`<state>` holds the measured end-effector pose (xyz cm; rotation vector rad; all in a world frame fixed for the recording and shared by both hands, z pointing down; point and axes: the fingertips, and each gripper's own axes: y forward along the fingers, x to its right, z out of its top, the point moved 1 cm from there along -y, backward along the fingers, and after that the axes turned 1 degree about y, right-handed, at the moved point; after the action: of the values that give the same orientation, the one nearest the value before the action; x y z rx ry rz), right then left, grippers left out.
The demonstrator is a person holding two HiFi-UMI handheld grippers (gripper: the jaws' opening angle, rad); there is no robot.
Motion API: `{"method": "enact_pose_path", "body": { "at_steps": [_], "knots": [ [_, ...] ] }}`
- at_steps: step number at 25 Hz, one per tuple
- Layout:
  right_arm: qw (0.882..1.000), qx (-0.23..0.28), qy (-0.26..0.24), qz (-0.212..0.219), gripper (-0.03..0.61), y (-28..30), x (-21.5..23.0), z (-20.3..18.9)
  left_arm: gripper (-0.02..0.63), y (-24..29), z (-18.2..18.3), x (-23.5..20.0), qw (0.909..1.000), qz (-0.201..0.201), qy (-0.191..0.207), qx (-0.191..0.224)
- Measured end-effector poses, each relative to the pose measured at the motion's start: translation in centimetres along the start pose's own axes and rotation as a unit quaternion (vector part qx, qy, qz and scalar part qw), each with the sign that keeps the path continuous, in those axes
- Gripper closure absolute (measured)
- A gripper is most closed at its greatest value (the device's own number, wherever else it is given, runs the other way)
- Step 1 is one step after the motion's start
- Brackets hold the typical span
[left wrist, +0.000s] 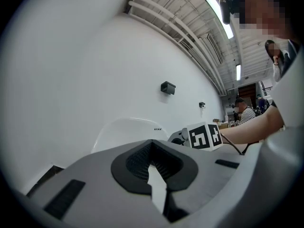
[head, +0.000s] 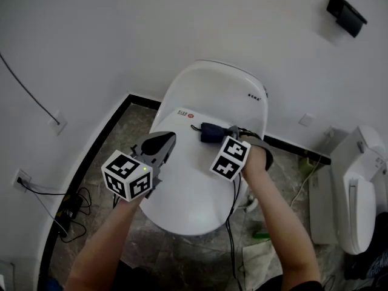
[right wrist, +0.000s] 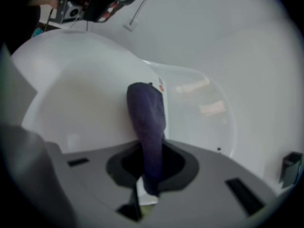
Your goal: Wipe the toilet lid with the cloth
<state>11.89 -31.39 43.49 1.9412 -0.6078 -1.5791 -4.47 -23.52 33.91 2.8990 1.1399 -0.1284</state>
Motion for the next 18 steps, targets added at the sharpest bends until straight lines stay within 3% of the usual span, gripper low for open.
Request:
{"method": "enact_pose_path", "body": {
  "at_steps": [11, 18],
  "knots": [
    [0.998, 0.069, 0.009, 0.009, 0.512, -4.0, -3.6, 2.2, 0.601, 0.4, -0.3, 0.1, 1.0000, -0.005, -0.006, -0.004],
    [0.988, 0.133, 0.069, 0.045, 0.512, -6.7, -5.6, 4.1, 0.601, 0.5, -0.4, 0.5, 0.9998, -0.010, -0.015, -0.003]
  ]
}}
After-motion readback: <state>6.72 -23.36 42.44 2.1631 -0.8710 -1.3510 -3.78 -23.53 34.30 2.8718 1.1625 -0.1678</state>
